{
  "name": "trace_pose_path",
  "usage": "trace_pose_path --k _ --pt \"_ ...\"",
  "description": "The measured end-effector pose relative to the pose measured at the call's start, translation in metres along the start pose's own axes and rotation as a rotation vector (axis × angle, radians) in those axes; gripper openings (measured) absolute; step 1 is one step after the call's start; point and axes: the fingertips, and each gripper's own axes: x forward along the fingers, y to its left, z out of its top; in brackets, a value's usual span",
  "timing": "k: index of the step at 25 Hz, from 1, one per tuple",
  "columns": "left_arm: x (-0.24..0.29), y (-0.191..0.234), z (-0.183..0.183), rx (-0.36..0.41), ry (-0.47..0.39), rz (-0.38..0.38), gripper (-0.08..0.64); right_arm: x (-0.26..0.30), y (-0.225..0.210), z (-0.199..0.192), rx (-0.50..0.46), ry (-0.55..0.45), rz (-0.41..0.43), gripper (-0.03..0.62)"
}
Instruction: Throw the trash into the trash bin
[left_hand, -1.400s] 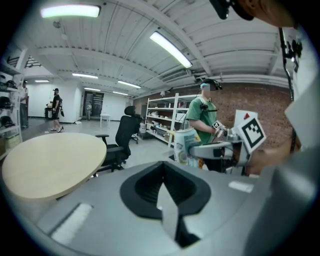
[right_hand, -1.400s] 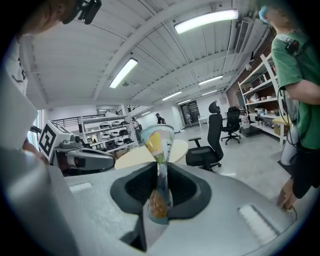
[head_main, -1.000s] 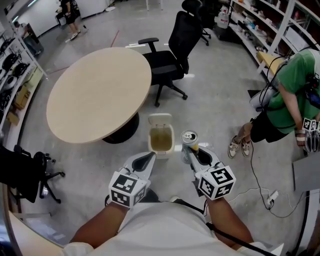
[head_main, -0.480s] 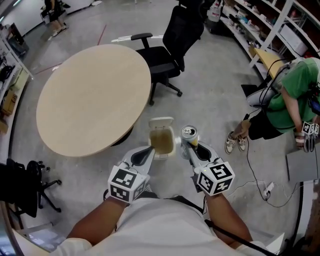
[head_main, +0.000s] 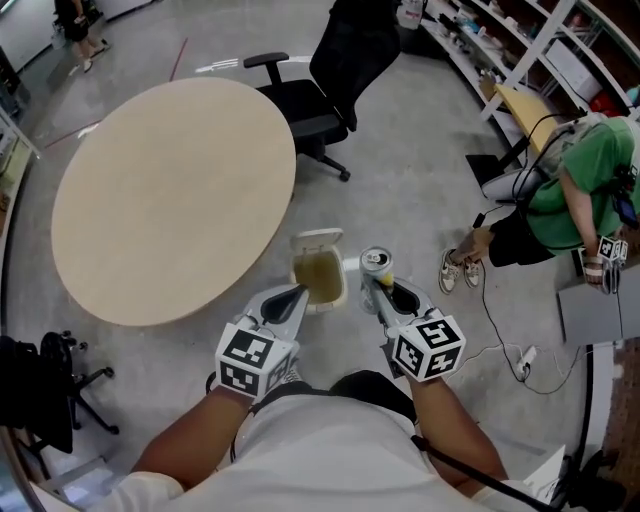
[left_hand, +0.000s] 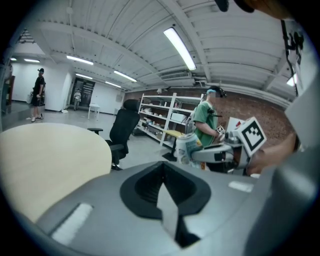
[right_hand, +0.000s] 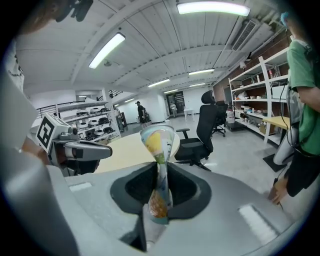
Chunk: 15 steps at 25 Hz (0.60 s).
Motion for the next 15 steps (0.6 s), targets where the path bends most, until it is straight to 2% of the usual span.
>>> trace_pose_path --k 5,10,15 --pt "0.013 0.002 -0.022 -0.033 0.038 -0.004 0.008 0.019 -0.001 -0.009 -0.004 0.040 0.018 0.066" --pt "0.032 0.010 -0.048 -0.040 0.075 0.055 0.008 0.048 -0.010 -0.032 -0.009 0.097 0.071 0.066" --pt "0.061 0.025 -0.083 -0.055 0.144 0.128 0.008 0.094 -0.027 -0.078 0.001 0.199 0.138 0.066"
